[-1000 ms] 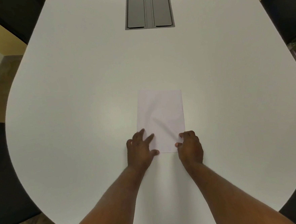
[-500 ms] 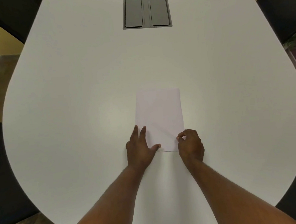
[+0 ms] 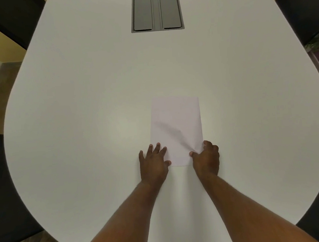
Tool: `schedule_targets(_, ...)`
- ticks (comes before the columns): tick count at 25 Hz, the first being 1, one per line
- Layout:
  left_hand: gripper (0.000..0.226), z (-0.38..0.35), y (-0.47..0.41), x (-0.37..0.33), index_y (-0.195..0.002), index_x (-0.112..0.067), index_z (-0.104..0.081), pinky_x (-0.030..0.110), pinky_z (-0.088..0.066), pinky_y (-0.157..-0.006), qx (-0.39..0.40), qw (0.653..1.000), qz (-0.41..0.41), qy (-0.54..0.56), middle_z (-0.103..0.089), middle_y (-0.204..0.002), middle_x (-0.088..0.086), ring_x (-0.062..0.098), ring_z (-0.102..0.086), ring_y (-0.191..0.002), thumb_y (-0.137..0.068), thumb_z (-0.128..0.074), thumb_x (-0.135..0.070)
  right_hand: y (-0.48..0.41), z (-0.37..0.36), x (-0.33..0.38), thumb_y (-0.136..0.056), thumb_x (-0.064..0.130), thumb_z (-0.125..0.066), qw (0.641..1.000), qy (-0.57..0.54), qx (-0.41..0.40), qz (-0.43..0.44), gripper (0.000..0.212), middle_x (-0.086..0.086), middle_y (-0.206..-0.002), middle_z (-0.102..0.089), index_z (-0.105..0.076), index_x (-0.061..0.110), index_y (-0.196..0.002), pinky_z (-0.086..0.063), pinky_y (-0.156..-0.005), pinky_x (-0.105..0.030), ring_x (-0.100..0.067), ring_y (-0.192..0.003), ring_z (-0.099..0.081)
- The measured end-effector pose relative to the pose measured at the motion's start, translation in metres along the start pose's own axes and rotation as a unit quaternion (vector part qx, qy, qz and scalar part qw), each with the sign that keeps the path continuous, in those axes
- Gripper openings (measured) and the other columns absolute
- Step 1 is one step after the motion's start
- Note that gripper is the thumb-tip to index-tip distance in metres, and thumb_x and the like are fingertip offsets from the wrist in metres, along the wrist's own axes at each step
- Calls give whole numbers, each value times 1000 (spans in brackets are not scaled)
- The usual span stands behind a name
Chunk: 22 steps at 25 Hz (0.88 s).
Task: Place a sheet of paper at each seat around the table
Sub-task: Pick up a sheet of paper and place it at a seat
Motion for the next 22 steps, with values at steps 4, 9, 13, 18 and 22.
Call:
schedule_targets(4,59,1,1,0,-152,-34,-36,51,-4,-120,6,1000,3,0,-22,-165,-10,13,-12,-153,-96,-53,-43,-1,4,-2,-71,15,-87,983,-169,-44,-63,61,-5,-126,-47,-59,11,-124,-48,-92,-33,-23,-103,-59)
schedule_targets(9,59,1,1,0,-151,-34,-37,53,-4,-120,11,1000,11,8,-22,-165,-11,13,-12,-153,-95,-54,-43,-8,10,-6,-70,24,-88,950,-266,-56,-153,48,0,-103,-63,-64,16,-111,-45,-83,-29,-20,-91,-61)
schedule_targets(13,63,1,0,2,-152,-33,-35,53,-2,-121,14,999,17,33,-24,-164,-11,14,-11,-153,-93,-55,-44,-10,12,-10,-72,29,-87,957,-250,-31,-146,22,14,-81,-63,-66,23,-79,-46,-78,-29,-18,-86,-63)
schedule_targets(18,67,6,0,9,-153,-30,-35,49,-2,-122,-1,995,45,92,-27,-163,-9,12,-15,-153,-91,-56,-47,-9,16,-14,-82,29,-79,967,-231,-21,-104,14,15,-75,-62,-69,20,-83,-43,-76,-26,-20,-86,-64)
schedule_targets(22,71,20,-1,14,-151,-18,-39,40,-21,-121,-42,969,107,220,-36,-160,0,17,-31,-148,-92,-58,-52,-4,22,-6,-89,20,-72,955,-288,12,-73,21,3,-97,-69,-71,11,-108,-45,-85,-26,-18,-95,-63)
Point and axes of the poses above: each hand's wrist, its own y-axis away from the middle knuckle, its own z-axis out of the back of the hand, x = y × z, the point moved 4 cm from there along -y, towards the middle knuckle
